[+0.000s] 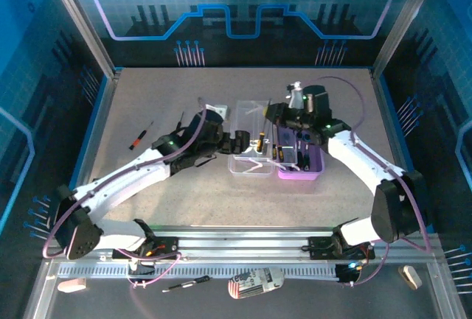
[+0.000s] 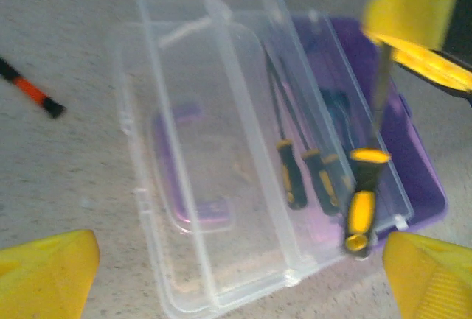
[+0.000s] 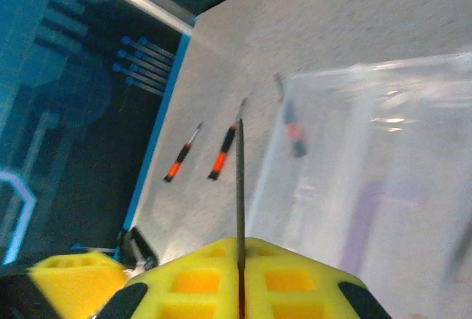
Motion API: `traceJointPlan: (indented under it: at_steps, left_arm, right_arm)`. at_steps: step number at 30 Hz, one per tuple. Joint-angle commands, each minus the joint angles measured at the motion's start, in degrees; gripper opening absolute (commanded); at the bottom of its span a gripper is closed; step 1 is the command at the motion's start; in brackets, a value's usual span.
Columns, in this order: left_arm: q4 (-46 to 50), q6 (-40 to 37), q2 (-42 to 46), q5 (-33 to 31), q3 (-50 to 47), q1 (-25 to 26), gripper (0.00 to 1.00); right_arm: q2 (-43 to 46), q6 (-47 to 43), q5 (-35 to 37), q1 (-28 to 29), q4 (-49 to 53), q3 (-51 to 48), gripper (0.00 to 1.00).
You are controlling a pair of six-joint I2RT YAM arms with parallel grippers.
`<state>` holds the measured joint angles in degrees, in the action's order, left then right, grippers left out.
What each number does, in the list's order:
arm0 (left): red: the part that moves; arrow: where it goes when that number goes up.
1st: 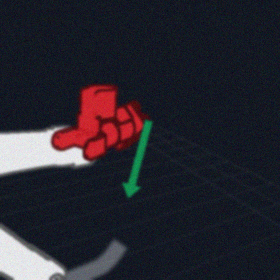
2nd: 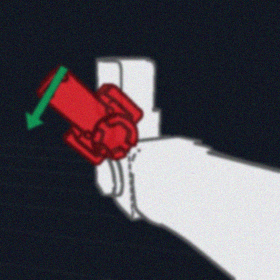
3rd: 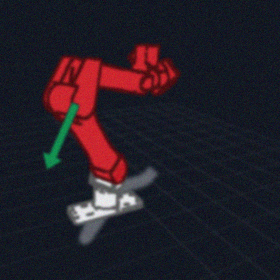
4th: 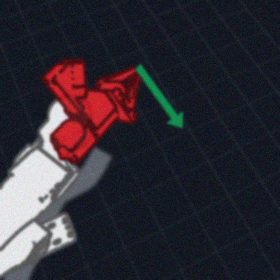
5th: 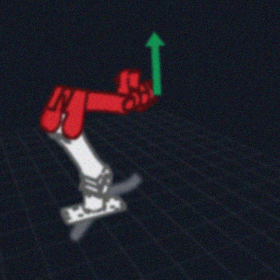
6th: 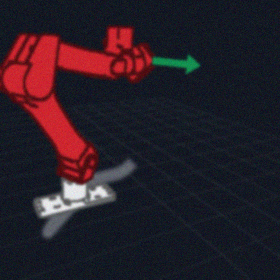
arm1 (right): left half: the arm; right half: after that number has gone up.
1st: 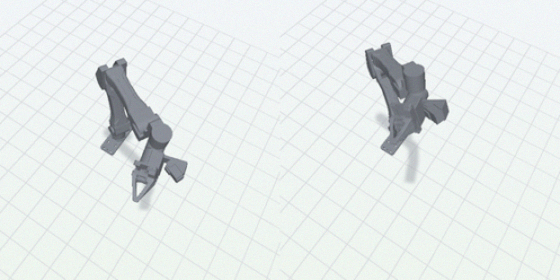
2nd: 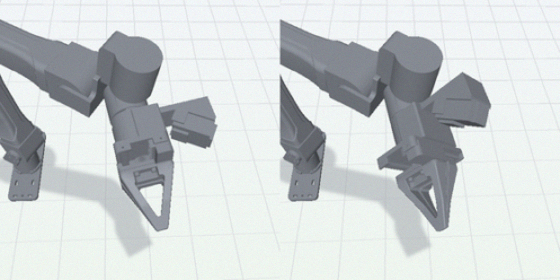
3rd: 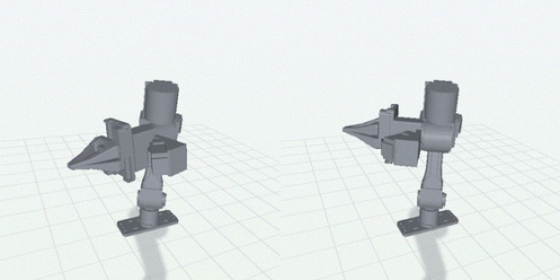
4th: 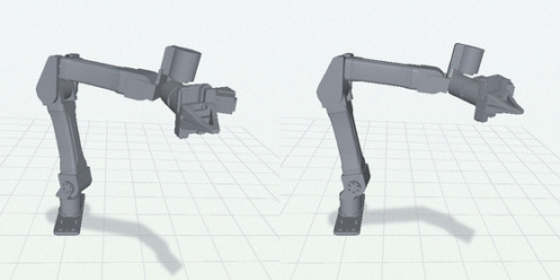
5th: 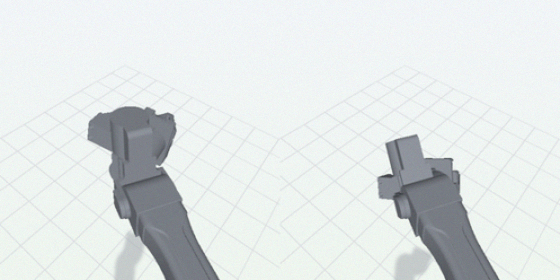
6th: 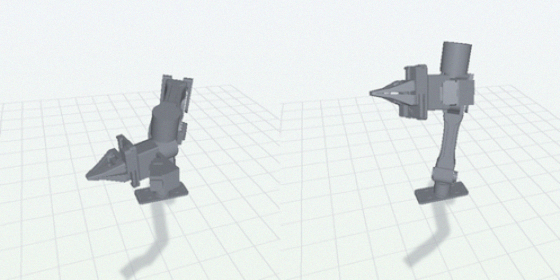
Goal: Pack the tool kit
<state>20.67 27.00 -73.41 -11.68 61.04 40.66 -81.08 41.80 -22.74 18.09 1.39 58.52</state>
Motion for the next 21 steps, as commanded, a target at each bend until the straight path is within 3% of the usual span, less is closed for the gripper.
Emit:
traceJointPlan:
  at_steps: [1, 8, 21]
  left_arm:
    - [2.31, 2.05, 3.53, -3.23, -3.78, -3.03, 0.99]
    - [3.54, 6.28, 4.88, -1.43, -7.91, -7.59, 0.99]
    - [3.09, 7.45, 1.67, 2.37, -7.07, -8.06, 0.99]
  right_arm:
    - [3.03, -7.34, 2.11, -4.35, 7.43, 1.56, 0.09]
    - [1.82, -16.26, 5.10, -8.09, 14.74, 2.34, 0.09]
    - [-3.78, -21.85, 3.95, -9.61, 16.85, 2.42, 0.10]
